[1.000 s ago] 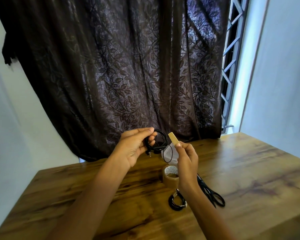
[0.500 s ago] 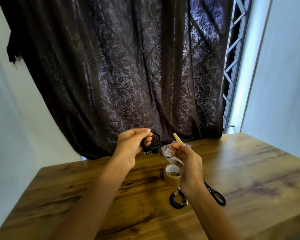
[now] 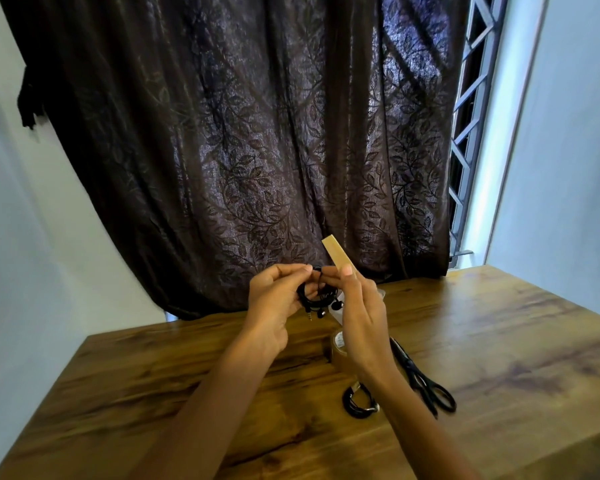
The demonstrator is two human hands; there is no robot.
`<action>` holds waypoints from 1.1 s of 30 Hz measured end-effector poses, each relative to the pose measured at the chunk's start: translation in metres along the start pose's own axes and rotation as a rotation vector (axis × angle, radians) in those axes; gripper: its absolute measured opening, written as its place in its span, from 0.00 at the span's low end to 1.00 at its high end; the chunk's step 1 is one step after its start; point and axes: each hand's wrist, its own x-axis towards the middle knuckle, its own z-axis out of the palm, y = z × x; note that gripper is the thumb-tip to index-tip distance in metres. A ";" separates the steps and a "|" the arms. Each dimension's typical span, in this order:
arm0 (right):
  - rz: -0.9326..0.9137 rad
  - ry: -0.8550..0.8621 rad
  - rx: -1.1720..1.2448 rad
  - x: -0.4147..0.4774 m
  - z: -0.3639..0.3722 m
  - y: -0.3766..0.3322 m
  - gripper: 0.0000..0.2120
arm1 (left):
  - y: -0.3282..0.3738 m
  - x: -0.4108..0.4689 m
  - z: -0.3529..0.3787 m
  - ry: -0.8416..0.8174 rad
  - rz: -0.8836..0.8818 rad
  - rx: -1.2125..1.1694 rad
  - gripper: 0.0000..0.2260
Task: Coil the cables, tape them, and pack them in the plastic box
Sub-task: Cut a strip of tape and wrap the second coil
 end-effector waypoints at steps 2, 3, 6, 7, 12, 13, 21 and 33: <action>-0.024 -0.005 0.000 0.000 -0.001 0.000 0.15 | -0.001 0.000 -0.001 -0.026 -0.010 -0.007 0.02; -0.024 -0.004 -0.028 0.000 -0.002 0.001 0.18 | -0.002 -0.001 -0.001 -0.040 -0.015 -0.011 0.02; -0.010 -0.001 -0.075 0.003 -0.003 0.008 0.24 | -0.003 -0.005 0.001 -0.078 -0.027 -0.031 0.03; -0.002 0.005 -0.071 0.004 -0.004 0.009 0.24 | -0.003 -0.006 0.002 -0.091 -0.031 -0.032 0.03; 0.002 -0.023 -0.078 0.006 -0.010 0.011 0.31 | -0.003 -0.006 0.005 -0.113 -0.048 -0.043 0.04; 0.000 -0.039 -0.070 0.006 -0.011 0.012 0.31 | -0.002 -0.006 0.005 -0.114 -0.052 -0.047 0.04; 0.011 -0.106 0.063 0.005 -0.019 0.000 0.25 | -0.002 -0.005 0.005 -0.104 -0.035 0.036 0.04; -0.705 0.444 -0.545 0.013 -0.022 0.029 0.04 | 0.009 -0.005 0.005 -0.094 -0.017 -0.017 0.02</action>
